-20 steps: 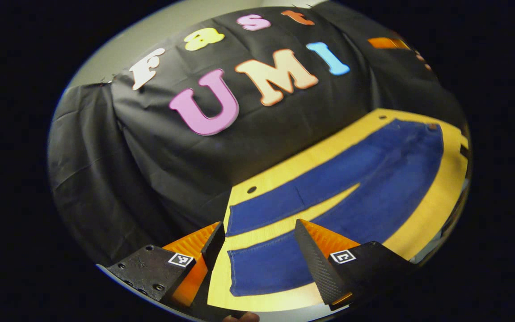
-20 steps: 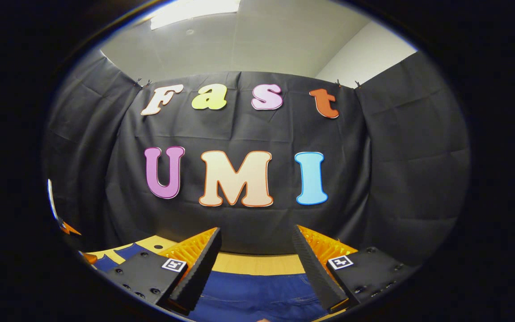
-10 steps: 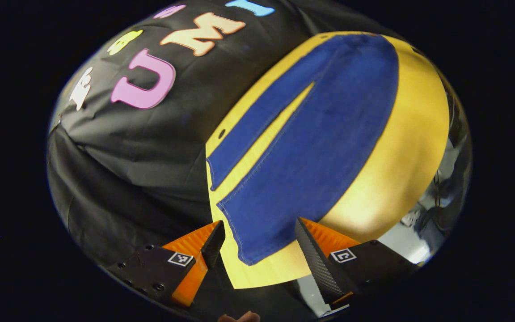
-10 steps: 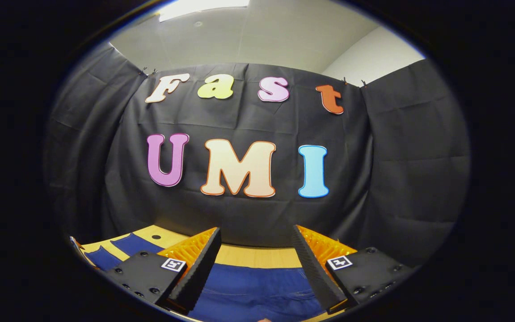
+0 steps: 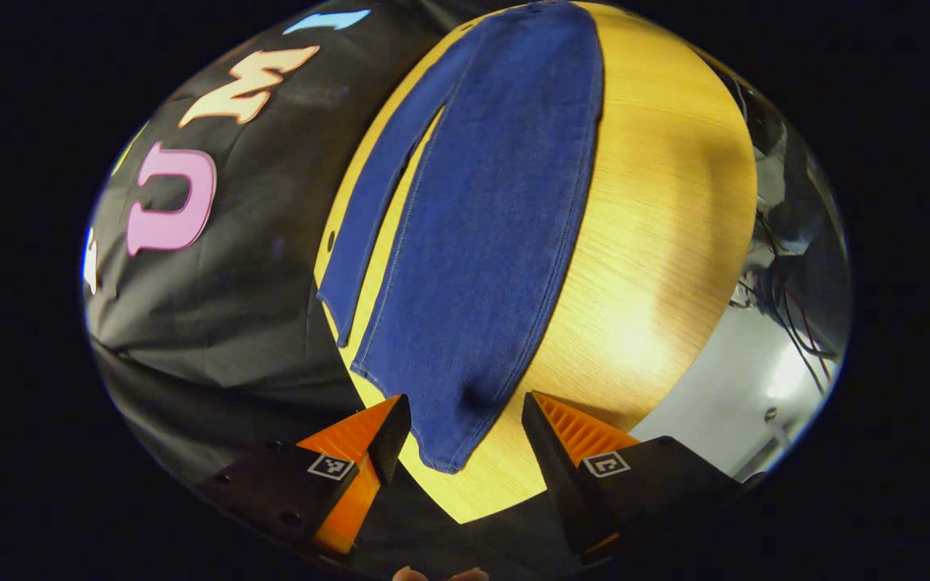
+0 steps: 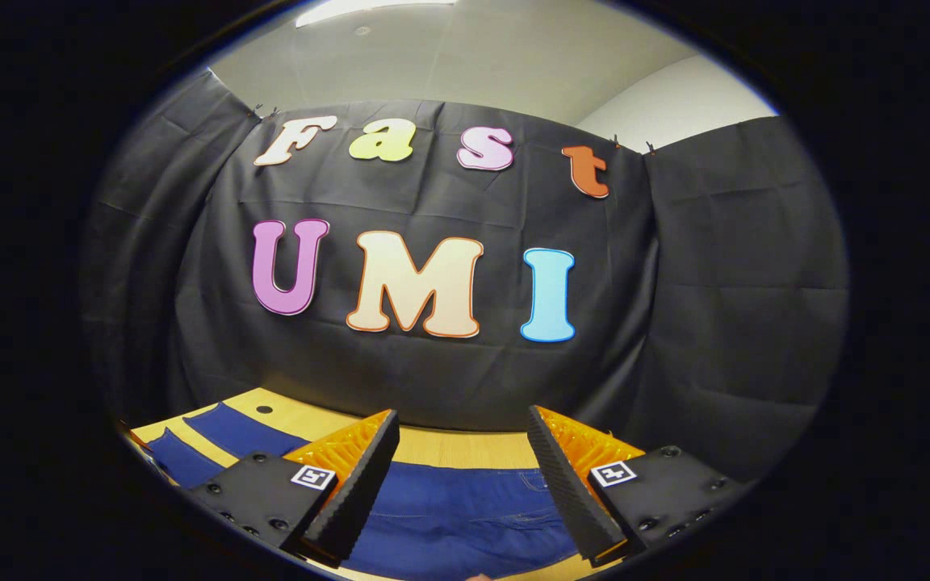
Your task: Grasp the waist and the cuffs of the jeans and fold them to make the two legs overlap; first hold the waist and fold one-third of the jeans toward the cuffs, then hold the cuffs and fold the remaining one-third in the same direction to finish folding.
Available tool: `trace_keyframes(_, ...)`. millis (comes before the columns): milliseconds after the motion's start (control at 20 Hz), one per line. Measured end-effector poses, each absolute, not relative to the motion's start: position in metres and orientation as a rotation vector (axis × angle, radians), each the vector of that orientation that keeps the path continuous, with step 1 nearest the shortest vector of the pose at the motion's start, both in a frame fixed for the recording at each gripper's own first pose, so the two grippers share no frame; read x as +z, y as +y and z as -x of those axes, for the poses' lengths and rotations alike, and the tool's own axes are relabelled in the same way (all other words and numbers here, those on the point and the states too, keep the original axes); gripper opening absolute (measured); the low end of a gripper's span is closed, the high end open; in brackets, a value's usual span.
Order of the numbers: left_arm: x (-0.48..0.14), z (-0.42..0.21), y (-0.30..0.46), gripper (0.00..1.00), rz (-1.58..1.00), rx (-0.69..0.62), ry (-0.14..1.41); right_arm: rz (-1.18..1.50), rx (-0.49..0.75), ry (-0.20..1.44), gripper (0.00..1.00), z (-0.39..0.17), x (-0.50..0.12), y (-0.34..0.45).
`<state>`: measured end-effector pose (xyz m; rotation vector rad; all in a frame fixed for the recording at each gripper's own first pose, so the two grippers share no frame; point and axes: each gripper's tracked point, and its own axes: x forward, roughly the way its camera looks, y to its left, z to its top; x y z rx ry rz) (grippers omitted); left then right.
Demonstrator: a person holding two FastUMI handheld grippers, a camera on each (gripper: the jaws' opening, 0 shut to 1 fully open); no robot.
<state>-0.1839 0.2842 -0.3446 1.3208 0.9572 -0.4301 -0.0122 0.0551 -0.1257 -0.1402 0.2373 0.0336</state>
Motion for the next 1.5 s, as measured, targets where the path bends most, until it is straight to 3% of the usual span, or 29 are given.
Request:
trace_keyframes(400,-0.356,0.157,0.286,0.90,-1.351,-0.546,0.962,0.149,-0.025,0.257,0.99,0.022,-0.136,0.042)
trace_keyframes(500,-0.368,0.170,0.285,0.72,-1.279,-0.573,1.013,0.156,-0.039,0.262,1.00,0.023,-0.139,0.038)
trace_keyframes(650,-0.369,0.170,0.282,0.22,-1.333,-0.572,0.985,0.183,-0.055,0.259,0.99,0.028,-0.140,0.029)
trace_keyframes(850,-0.375,0.174,0.283,0.12,-1.259,-0.501,1.024,0.285,-0.034,0.279,0.99,0.032,-0.153,0.008)
trace_keyframes(950,-0.373,0.173,0.282,0.02,-1.227,-0.448,1.039,0.384,-0.015,0.311,0.99,0.034,-0.167,-0.014)
trace_keyframes(1500,-0.377,0.172,0.282,0.00,-1.285,-0.378,1.104,1.018,0.342,0.530,0.99,0.066,-0.296,-0.132)
